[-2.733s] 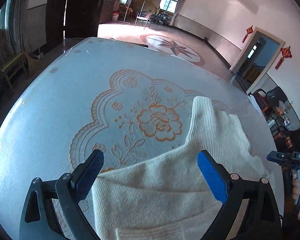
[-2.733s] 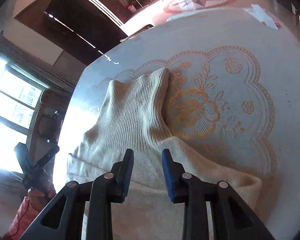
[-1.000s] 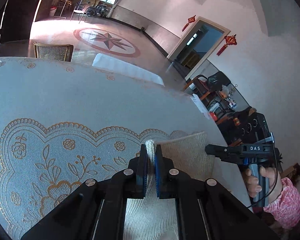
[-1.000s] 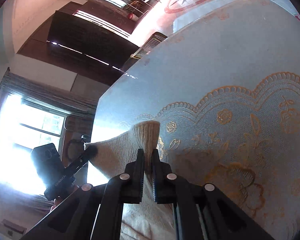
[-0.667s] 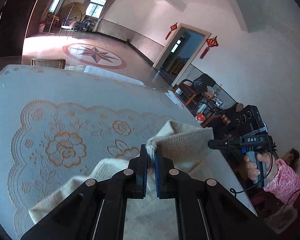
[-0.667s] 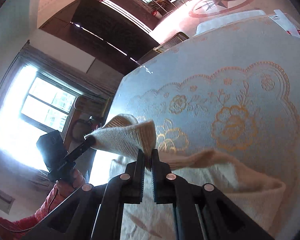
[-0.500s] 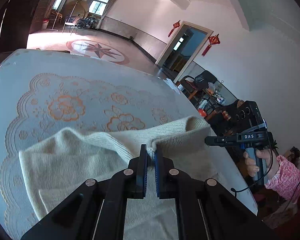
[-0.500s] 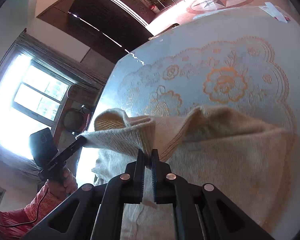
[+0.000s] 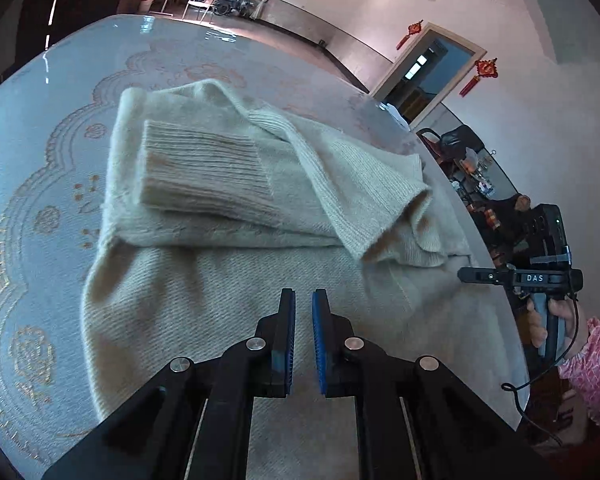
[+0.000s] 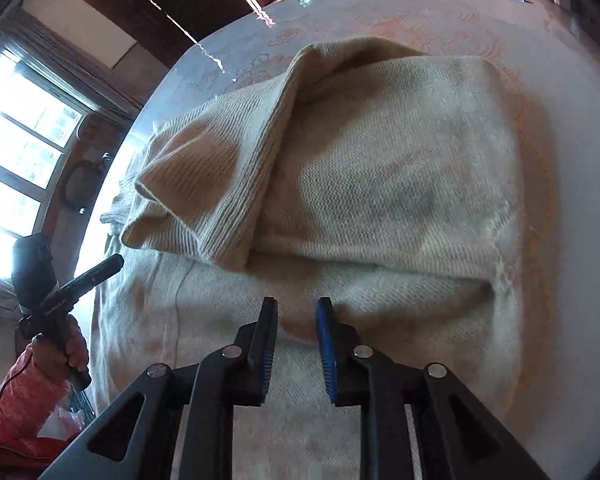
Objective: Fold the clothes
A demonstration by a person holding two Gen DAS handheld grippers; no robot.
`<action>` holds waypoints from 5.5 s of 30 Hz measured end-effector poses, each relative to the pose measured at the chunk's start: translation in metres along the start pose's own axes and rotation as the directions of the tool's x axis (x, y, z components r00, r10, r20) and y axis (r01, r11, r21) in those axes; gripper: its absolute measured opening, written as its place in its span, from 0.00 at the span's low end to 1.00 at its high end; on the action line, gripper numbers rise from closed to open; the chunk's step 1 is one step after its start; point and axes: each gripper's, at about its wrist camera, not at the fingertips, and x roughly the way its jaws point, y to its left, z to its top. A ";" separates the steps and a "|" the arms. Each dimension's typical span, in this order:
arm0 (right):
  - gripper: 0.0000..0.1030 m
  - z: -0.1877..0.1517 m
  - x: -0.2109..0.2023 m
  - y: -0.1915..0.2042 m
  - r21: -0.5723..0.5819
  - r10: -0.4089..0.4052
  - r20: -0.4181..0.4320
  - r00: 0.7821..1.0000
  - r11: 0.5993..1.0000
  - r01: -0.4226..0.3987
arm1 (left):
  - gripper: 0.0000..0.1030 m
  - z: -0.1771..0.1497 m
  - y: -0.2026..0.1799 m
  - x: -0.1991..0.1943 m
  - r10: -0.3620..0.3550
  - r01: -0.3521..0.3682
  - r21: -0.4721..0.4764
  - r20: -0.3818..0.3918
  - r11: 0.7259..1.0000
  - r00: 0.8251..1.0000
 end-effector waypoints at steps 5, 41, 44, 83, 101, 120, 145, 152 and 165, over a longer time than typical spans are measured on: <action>0.24 0.005 -0.031 0.020 -0.011 0.015 0.126 0.992 1.000 -0.014 | 0.14 0.027 -0.016 -0.001 0.059 -0.060 0.015 0.073 0.998 0.996; 0.22 0.093 0.054 0.100 -0.156 -0.185 0.129 0.974 0.966 0.204 | 0.43 0.064 -0.116 0.105 0.249 -0.246 0.488 0.059 0.837 0.967; 0.22 0.077 0.077 0.103 -0.310 -0.283 0.064 0.957 0.906 0.288 | 0.43 0.050 -0.104 0.115 0.293 -0.241 0.555 -0.005 0.796 0.956; 0.27 0.084 0.034 0.092 -0.349 -0.344 0.225 0.912 0.845 0.405 | 0.73 0.066 -0.089 0.124 0.430 -0.428 0.535 0.129 0.729 0.894; 0.32 0.055 0.010 0.071 -0.247 -0.240 0.246 0.939 0.921 0.300 | 0.81 0.045 -0.072 0.111 0.387 -0.420 0.459 0.168 0.783 0.906; 0.33 0.004 0.009 0.094 -0.334 -0.169 0.167 0.971 0.917 0.217 | 0.81 0.001 -0.120 0.084 0.434 -0.469 0.506 0.194 0.724 0.880; 0.36 -0.306 -0.134 -0.047 0.290 0.113 0.186 0.976 0.943 -0.164 | 0.82 -0.221 0.017 -0.138 0.042 -0.032 -0.128 0.083 0.991 0.996; 0.35 -0.295 -0.110 -0.065 0.340 0.339 0.193 0.921 0.857 -0.387 | 0.83 -0.202 0.003 -0.109 -0.205 0.202 -0.094 -0.023 0.975 0.979; 0.15 -0.249 -0.064 -0.017 0.290 0.335 -0.004 0.942 0.902 -0.319 | 0.73 -0.204 -0.027 -0.090 -0.299 0.292 -0.069 -0.145 0.954 0.943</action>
